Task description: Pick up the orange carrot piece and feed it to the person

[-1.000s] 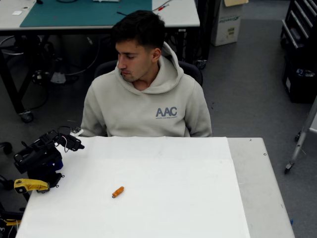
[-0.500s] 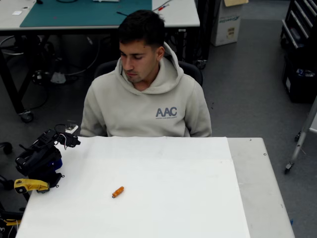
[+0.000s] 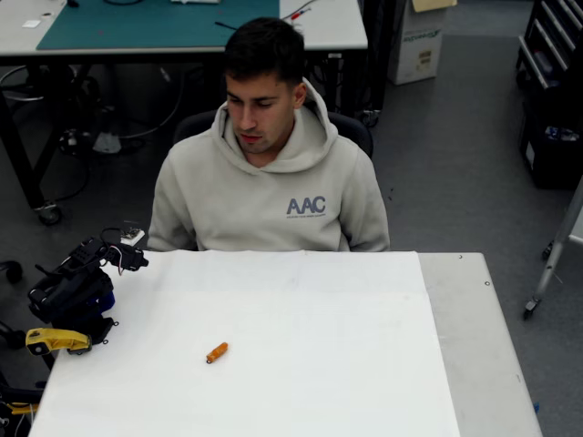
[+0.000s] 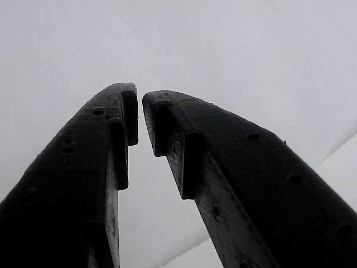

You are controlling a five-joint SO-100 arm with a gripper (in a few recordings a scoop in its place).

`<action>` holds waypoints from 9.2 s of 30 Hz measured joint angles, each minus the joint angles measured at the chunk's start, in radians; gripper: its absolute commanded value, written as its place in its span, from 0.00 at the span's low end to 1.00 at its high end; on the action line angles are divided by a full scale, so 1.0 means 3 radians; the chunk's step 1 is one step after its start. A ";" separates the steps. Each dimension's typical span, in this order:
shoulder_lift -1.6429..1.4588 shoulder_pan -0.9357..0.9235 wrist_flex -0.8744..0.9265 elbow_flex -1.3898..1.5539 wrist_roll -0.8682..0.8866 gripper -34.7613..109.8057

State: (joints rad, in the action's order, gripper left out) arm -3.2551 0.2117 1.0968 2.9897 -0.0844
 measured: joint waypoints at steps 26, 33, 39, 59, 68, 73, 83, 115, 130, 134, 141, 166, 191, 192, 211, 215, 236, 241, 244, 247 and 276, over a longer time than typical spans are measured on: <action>0.0000 0.0000 0.0000 0.0000 0.0000 0.23; 0.0000 0.0041 0.0000 0.0000 0.0000 0.23; 0.0000 0.0031 0.0000 0.0000 0.0000 0.23; 0.0000 0.0031 0.0000 0.0000 0.0036 0.22; 0.0000 0.0031 0.0000 -0.0031 0.0036 0.22; 0.0005 0.0015 0.0000 -0.0041 0.0036 0.22; 0.0020 -0.0031 0.0000 -0.0102 0.0005 0.22; 0.3513 -0.1370 0.0005 -0.2766 -0.0286 0.22; 0.4495 -0.2495 0.0005 -0.3359 -0.1478 0.22; 0.4674 -0.2838 0.0005 -0.3549 -0.1795 0.22; 0.5001 -0.3436 0.0005 -0.3917 -0.2224 0.22; 0.5926 -0.4157 0.0005 -0.4709 -0.2730 0.22; 0.5993 -0.4198 0.0005 -0.4714 -0.2730 0.30; 0.5993 -0.4198 0.0005 -0.4714 -0.2746 0.32; 0.5998 -0.4198 0.0005 -0.4714 -0.3191 0.41; 0.5998 -0.4198 0.0005 -0.4714 -0.3191 0.41; 0.6289 -0.4198 0.0005 -0.4725 -0.3191 0.41; 0.6289 -0.4198 0.0005 -0.4725 -0.3191 0.41; 0.6289 -0.4198 0.0005 -0.4725 -0.3191 0.41; 0.6289 -0.4198 0.0005 -0.4725 -0.3191 0.41; 0.6432 -0.4198 0.0005 -0.4832 -0.3191 0.41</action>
State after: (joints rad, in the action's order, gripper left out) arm -1.3254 -1.0477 1.0983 1.5401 -1.0416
